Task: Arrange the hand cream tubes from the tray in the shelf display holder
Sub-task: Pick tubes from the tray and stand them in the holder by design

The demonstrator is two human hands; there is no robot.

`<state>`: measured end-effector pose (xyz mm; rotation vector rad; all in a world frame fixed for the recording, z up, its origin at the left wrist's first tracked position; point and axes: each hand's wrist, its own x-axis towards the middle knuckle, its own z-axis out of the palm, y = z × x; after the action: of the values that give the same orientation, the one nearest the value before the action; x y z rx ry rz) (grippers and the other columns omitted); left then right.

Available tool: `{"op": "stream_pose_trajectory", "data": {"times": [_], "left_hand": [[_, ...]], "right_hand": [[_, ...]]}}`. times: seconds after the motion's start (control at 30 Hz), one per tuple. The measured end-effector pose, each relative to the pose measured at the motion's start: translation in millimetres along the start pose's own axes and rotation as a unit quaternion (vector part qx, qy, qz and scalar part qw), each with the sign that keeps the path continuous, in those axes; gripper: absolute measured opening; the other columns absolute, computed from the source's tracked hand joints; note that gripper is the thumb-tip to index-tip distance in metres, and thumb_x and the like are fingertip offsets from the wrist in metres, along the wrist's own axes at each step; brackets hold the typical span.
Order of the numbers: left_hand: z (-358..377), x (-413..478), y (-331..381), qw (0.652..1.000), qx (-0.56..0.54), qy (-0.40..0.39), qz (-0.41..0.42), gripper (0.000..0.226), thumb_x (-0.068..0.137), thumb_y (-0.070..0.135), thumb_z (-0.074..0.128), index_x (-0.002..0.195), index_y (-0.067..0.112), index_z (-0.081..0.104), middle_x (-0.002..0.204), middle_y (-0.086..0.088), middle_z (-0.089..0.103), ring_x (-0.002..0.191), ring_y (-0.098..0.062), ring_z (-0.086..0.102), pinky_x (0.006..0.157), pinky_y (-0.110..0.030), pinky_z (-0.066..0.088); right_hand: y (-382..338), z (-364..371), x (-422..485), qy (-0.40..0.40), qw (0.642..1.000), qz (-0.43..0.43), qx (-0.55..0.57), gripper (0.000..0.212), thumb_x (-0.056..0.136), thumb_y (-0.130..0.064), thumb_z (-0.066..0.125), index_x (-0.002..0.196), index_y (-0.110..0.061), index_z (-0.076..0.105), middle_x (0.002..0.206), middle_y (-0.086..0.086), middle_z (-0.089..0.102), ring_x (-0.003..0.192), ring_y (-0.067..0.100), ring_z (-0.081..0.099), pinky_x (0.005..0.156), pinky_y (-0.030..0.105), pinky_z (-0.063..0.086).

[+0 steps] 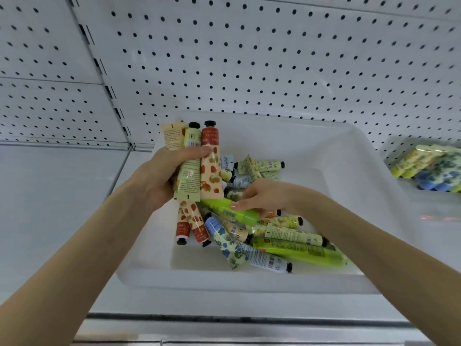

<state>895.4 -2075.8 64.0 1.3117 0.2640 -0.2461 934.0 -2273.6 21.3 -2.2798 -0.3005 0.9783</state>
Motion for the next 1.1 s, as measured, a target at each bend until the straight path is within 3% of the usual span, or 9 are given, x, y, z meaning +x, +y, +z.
{"op": "stream_pose_trajectory", "data": {"times": [0.13, 0.27, 0.4, 0.5, 0.57, 0.7, 0.8, 0.97, 1.1], "left_hand": [[5.4, -13.2, 8.2, 1.0, -0.027, -0.003, -0.008, 0.026, 0.064, 0.022, 0.071, 0.088, 0.014, 0.066, 0.079, -0.004, 0.073, 0.065, -0.017, 0.071, 0.06, -0.032, 0.061], [35.4, -24.4, 26.3, 0.999, -0.027, -0.035, 0.01, 0.03, 0.064, 0.024, 0.069, 0.093, 0.014, 0.064, 0.074, -0.002, 0.073, 0.064, -0.016, 0.072, 0.051, -0.029, 0.057], [97.9, -31.0, 41.0, 0.997, -0.023, -0.068, 0.024, 0.042, 0.061, 0.028, 0.071, 0.101, 0.016, 0.065, 0.077, -0.001, 0.075, 0.067, -0.016, 0.073, 0.048, -0.031, 0.056], [156.4, -37.8, 39.3, 0.994, -0.054, -0.092, 0.018, 0.042, 0.058, 0.026, 0.072, 0.098, 0.016, 0.064, 0.075, -0.003, 0.075, 0.064, -0.018, 0.073, 0.044, -0.035, 0.055], [197.6, -44.7, 31.6, 0.99, -0.067, -0.121, 0.02, 0.036, 0.059, 0.023, 0.07, 0.094, 0.015, 0.065, 0.072, -0.003, 0.075, 0.062, -0.018, 0.073, 0.044, -0.037, 0.056], [282.9, -54.7, 3.2, 0.984, -0.099, -0.147, 0.028, 0.038, 0.058, 0.019, 0.071, 0.095, 0.015, 0.066, 0.079, -0.004, 0.075, 0.07, -0.019, 0.074, 0.053, -0.041, 0.059], [349.9, -56.2, -30.4, 0.98, -0.124, -0.153, 0.027, 0.038, 0.059, 0.018, 0.071, 0.097, 0.016, 0.066, 0.082, -0.004, 0.075, 0.072, -0.019, 0.074, 0.055, -0.038, 0.059], [462.0, -55.0, -110.1, 0.983, -0.093, -0.156, -0.02, 0.03, 0.068, 0.02, 0.068, 0.097, 0.015, 0.066, 0.075, -0.004, 0.075, 0.062, -0.018, 0.072, 0.046, -0.032, 0.056], [530.8, -49.6, -171.0, 0.983, -0.089, -0.142, -0.075, 0.047, 0.065, 0.021, 0.068, 0.111, 0.011, 0.065, 0.089, -0.012, 0.075, 0.07, -0.024, 0.073, 0.052, -0.035, 0.058]], "right_hand": [[13.0, -31.2, -43.1, -0.043, 0.986, 0.048, 0.151, 0.032, 0.088, -0.027, 0.062, 0.103, 0.001, 0.062, 0.093, 0.014, 0.073, 0.084, 0.022, 0.072, 0.07, 0.028, 0.059], [41.1, -55.7, -108.2, -0.006, 0.965, 0.034, 0.259, 0.034, 0.088, -0.024, 0.062, 0.104, 0.006, 0.064, 0.093, 0.016, 0.071, 0.085, 0.024, 0.069, 0.072, 0.028, 0.058], [81.1, -70.0, -167.8, 0.045, 0.879, -0.019, 0.475, 0.042, 0.08, -0.022, 0.064, 0.113, 0.005, 0.063, 0.093, 0.007, 0.068, 0.072, 0.016, 0.065, 0.069, 0.023, 0.057], [114.0, -80.7, -205.8, 0.071, 0.813, -0.091, 0.57, 0.04, 0.066, -0.011, 0.081, 0.102, -0.001, 0.068, 0.086, 0.006, 0.068, 0.069, 0.015, 0.064, 0.062, 0.022, 0.055], [136.5, -89.9, -228.1, 0.105, 0.814, -0.117, 0.558, 0.034, 0.07, -0.003, 0.075, 0.102, -0.003, 0.062, 0.087, 0.007, 0.067, 0.066, 0.014, 0.061, 0.059, 0.022, 0.053], [190.1, -113.1, -263.3, 0.158, 0.827, -0.149, 0.518, 0.034, 0.086, -0.021, 0.064, 0.115, -0.006, 0.055, 0.086, 0.003, 0.065, 0.067, 0.013, 0.055, 0.062, 0.021, 0.048], [244.5, -133.9, -288.0, 0.192, 0.803, -0.161, 0.541, 0.038, 0.087, -0.034, 0.051, 0.112, -0.007, 0.06, 0.082, 0.005, 0.065, 0.066, 0.013, 0.054, 0.066, 0.024, 0.042], [357.2, -169.6, -346.3, 0.249, 0.807, -0.148, 0.515, 0.035, 0.086, -0.021, 0.053, 0.117, -0.005, 0.058, 0.102, 0.006, 0.071, 0.085, 0.013, 0.062, 0.075, 0.022, 0.049], [440.1, -207.1, -380.9, 0.31, 0.806, -0.096, 0.494, 0.034, 0.084, -0.015, 0.058, 0.117, -0.004, 0.055, 0.109, 0.012, 0.07, 0.096, 0.02, 0.068, 0.079, 0.031, 0.053]]}}
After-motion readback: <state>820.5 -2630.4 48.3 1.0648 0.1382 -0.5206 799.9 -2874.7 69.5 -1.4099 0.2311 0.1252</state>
